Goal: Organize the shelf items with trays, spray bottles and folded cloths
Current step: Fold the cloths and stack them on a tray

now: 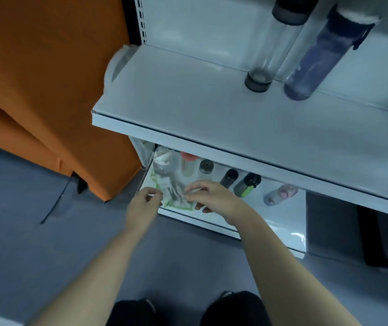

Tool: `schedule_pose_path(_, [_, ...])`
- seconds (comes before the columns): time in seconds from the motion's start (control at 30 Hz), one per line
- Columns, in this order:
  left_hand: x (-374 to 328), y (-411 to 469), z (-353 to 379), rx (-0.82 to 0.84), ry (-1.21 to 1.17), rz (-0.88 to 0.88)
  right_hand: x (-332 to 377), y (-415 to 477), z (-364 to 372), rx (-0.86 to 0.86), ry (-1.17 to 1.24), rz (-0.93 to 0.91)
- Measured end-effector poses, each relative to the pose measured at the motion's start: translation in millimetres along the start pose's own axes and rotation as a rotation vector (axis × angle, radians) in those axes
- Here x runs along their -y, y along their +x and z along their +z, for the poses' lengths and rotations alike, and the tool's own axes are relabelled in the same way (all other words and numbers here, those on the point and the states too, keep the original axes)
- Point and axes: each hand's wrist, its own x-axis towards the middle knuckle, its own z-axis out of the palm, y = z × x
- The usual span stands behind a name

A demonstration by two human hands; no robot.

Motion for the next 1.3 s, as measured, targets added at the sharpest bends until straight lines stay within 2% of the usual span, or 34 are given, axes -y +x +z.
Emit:
schedule_pose_path(0.17, [55.3,63.0,50.0,-0.014,0.038,0.013,-71.6,71.4,-7.6,-0.012,0.029,0.011])
schedule_pose_path(0.4, [160.3,166.6,112.6,-0.217,0.035,0.126,-187.2,180.8,-17.3,-0.041,0.027,0.043])
schedule_pose_path(0.5, [209.9,214.1,132.8,-0.155,0.111,0.160,-228.0,224.8,-23.8,-0.081,0.079,0.042])
schedule_pose_path(0.67, [275.7,267.0,146.9,-0.058,0.331,0.045,-282.7,266.5,-20.9,-0.154,0.050,0.071])
schedule_pose_path(0.8, [281.0,283.9,159.0,-0.012,0.461,-0.033,-295.3,274.9,-18.6,-0.169,-0.124,0.074])
schedule_pose_path(0.93, [281.8,300.5,170.0,0.026,0.662,0.020,-297.2,277.5,-27.1,-0.220,-0.248,0.047])
schedule_pose_path(1.03, [284.3,307.5,171.1,-0.015,0.771,0.003,-303.8,278.4,-33.0,-0.266,-0.303,0.069])
schedule_pose_path(1.13, [290.1,306.9,175.4,-0.054,0.760,0.016,-306.3,279.9,-33.9,-0.253,-0.394,0.074])
schedule_pose_path(1.3, [287.0,305.9,175.2,0.008,0.696,-0.015,-301.6,282.0,-28.2,-0.213,-0.477,0.045])
